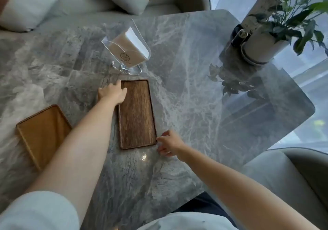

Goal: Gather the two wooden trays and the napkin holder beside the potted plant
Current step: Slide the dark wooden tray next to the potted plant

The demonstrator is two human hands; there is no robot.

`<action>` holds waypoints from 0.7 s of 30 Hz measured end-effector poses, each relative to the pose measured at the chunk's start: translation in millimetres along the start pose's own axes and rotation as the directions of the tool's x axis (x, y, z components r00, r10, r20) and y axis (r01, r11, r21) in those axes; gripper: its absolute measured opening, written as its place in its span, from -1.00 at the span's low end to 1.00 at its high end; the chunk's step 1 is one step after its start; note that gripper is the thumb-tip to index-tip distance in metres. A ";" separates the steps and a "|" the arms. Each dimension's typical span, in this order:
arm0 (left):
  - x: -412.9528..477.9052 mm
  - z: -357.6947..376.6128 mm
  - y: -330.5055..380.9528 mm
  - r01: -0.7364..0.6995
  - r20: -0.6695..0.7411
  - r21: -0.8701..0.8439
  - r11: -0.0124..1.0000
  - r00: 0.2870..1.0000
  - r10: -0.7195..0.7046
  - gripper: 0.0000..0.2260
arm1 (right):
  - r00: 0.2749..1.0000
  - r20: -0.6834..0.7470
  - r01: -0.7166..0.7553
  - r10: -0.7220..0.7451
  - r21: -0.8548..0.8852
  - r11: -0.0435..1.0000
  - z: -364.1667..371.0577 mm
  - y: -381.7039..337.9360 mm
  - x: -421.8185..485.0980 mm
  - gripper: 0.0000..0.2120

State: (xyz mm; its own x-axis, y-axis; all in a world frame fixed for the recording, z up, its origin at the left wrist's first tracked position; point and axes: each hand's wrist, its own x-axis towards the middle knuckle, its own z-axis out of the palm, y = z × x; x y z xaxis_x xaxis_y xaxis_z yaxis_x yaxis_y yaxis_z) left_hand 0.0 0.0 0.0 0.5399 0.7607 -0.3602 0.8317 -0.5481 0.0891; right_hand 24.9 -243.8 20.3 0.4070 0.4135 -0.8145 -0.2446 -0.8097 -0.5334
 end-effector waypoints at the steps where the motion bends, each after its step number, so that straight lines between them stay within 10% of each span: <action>1: 1.2 -3.7 1.3 0.004 0.022 0.017 1.000 1.000 -0.005 -0.52 | 1.000 0.010 -0.018 0.017 0.035 0.999 1.0 -0.7 0.1 -0.71; 21: -0.8 0.0 5.7 0.109 0.103 -0.039 0.993 0.989 -0.105 -0.50 | 0.993 0.006 -0.116 0.119 0.277 0.954 8.3 4.9 8.1 -0.73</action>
State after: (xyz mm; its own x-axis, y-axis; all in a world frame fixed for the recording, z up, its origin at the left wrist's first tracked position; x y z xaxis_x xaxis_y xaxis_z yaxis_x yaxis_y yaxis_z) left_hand 4.4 -3.7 0.8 0.4336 0.7741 -0.4612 0.8902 -0.4475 0.0857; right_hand 19.8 -241.0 9.2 0.3695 0.3172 -0.8734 -0.5238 -0.7053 -0.4777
